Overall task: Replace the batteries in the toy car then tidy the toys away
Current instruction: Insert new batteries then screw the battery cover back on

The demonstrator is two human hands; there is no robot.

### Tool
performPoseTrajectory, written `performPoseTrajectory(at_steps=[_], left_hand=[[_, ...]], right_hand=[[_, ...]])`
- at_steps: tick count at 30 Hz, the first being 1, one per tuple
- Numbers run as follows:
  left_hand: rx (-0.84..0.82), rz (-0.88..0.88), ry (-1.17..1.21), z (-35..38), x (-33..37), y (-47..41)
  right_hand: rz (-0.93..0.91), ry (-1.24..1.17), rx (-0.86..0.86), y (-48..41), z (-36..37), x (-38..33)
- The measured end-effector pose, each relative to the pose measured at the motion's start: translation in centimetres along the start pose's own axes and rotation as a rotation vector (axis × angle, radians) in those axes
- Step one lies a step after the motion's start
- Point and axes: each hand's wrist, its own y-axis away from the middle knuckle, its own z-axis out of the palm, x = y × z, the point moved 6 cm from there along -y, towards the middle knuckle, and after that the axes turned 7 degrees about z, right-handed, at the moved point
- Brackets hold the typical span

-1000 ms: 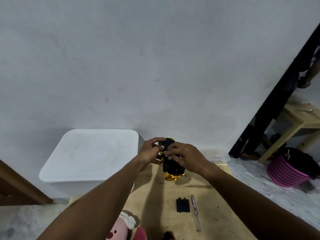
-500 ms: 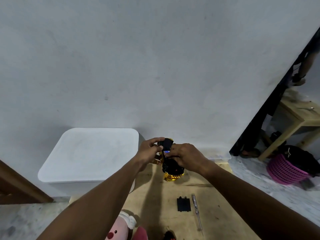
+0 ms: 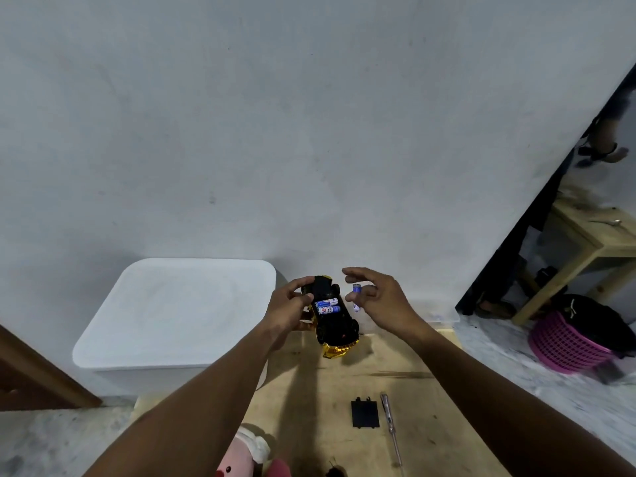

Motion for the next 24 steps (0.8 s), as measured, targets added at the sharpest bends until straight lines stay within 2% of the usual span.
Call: performPoseTrajectory(at_steps=[2,5,13,24], left_hand=[[0.007,0.0,0.032,0.1,-0.1,0.1],[0.011,-0.003,0.069,0.6,-0.2,0.3],[0.038,-0.002,0.106,0.7,0.1,0.3],[0.08,0.009,0.119,-0.1,0.0,0.5]], right_hand=[[0.043,-0.136,0.091,0.3,-0.2,0.2],[0.092,-0.204,0.186,0.9,0.9,0.6],[0.06,-0.005,0.423,2.0,1.5,1.2],[0.012,0.002,0.314,2.4,2.9,1.9]])
